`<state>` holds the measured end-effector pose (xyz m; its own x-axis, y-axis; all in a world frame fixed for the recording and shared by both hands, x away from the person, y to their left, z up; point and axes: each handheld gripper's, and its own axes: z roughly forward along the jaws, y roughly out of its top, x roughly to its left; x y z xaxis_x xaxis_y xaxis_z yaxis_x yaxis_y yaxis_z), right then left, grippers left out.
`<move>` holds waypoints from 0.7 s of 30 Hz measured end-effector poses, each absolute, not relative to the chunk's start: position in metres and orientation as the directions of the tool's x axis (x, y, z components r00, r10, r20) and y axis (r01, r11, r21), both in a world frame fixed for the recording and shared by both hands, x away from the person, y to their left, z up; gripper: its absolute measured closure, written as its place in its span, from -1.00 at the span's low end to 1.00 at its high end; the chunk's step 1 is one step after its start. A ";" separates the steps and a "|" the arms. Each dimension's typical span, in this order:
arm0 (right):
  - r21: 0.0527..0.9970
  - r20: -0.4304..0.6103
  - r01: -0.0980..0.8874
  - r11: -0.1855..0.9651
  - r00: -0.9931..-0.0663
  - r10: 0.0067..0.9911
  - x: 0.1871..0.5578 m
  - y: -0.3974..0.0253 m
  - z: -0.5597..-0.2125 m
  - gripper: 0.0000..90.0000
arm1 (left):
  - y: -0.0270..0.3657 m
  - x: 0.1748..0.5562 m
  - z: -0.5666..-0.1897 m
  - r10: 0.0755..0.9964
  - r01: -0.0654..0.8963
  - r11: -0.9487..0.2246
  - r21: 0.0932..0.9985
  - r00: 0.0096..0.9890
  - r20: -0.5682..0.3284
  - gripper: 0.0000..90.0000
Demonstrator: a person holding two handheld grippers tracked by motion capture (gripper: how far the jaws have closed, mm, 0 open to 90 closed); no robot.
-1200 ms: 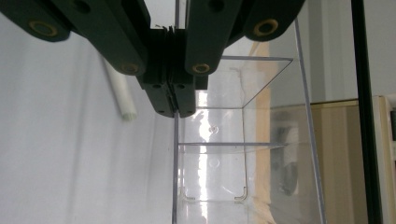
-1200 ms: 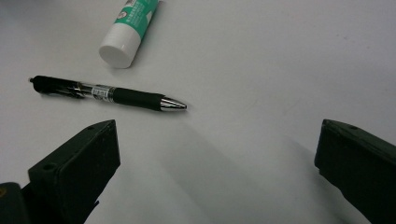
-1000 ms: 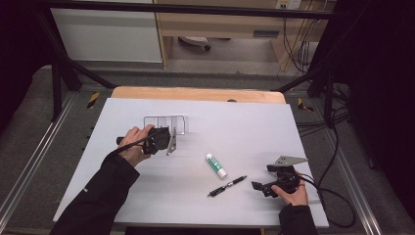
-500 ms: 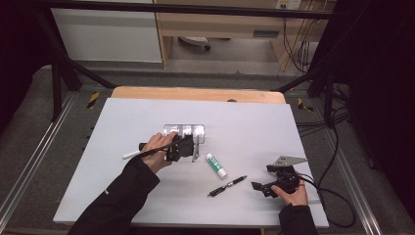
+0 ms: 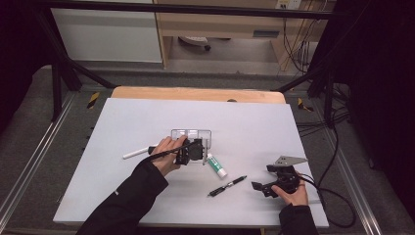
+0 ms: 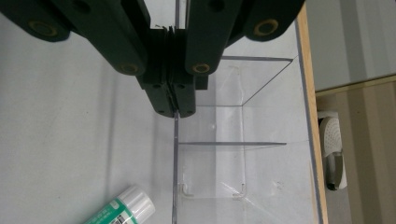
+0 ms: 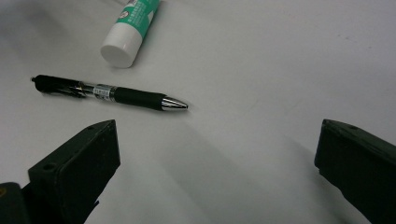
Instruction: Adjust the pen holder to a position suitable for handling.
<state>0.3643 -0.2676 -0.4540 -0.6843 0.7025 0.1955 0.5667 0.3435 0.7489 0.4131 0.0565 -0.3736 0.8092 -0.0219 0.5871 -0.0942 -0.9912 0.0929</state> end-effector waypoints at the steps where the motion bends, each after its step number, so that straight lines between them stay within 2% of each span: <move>1: 0.749 0.196 0.566 0.343 -0.685 0.702 0.364 -0.268 -0.454 -0.99 | 0.056 0.413 -0.373 -0.027 -0.098 -0.991 0.089 0.809 0.588 0.96; 17: 0.750 0.194 0.565 0.345 -0.686 0.702 0.364 -0.268 -0.454 -0.99 | 0.058 0.416 -0.374 -0.037 -0.127 -0.985 0.116 0.814 0.580 0.95; 21: 0.751 0.191 0.563 0.347 -0.687 0.701 0.364 -0.268 -0.454 -0.99 | 0.060 0.418 -0.373 -0.035 -0.137 -0.983 0.124 0.798 0.602 0.92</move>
<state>0.3644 -0.2680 -0.4539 -0.6869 0.7011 0.1913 0.5627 0.3465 0.7506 0.4183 0.0600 -0.3730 0.7977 -0.0347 0.6020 -0.1366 -0.9828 0.1243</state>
